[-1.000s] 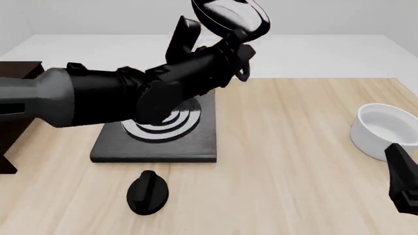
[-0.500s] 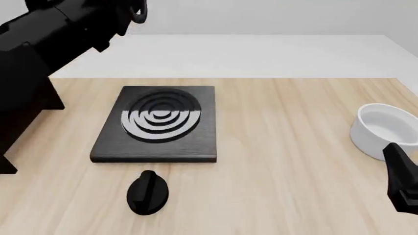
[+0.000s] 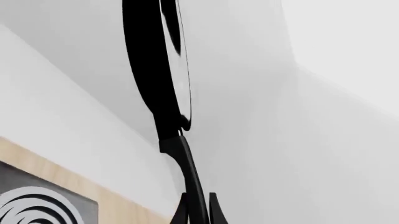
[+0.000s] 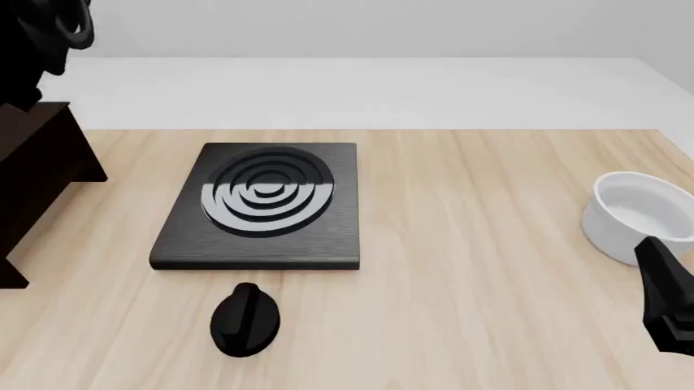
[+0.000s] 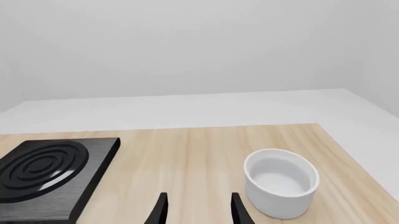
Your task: Put the frying pan on top of the cabinet.
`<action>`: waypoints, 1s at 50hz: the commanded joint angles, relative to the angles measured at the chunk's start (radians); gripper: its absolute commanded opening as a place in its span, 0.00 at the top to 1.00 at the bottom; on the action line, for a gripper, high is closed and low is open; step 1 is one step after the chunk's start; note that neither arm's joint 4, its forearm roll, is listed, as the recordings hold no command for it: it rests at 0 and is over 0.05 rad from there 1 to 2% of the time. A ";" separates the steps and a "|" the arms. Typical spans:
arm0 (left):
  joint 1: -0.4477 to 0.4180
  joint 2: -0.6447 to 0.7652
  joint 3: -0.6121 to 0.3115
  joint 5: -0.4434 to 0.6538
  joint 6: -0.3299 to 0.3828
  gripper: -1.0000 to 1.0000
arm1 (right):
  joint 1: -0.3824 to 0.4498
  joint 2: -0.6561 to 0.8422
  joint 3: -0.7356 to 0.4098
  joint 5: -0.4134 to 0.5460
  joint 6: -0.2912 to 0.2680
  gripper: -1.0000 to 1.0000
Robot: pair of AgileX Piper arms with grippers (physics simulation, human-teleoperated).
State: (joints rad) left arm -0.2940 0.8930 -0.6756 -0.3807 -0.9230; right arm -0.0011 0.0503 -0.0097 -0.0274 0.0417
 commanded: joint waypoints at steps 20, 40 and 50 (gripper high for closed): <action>0.342 -0.247 0.174 0.014 -0.144 1.00 | 0.001 0.022 -0.015 -0.007 -0.005 0.00; 0.357 -0.190 0.228 -0.004 -0.177 1.00 | 0.004 0.017 0.009 -0.025 -0.011 0.00; 0.381 -0.164 0.244 -0.014 -0.191 1.00 | 0.003 0.004 0.009 -0.012 -0.013 0.00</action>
State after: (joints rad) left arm 0.0688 0.7159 -0.4323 -0.3682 -1.0962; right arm 0.0017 0.0665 -0.0044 -0.0477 0.0312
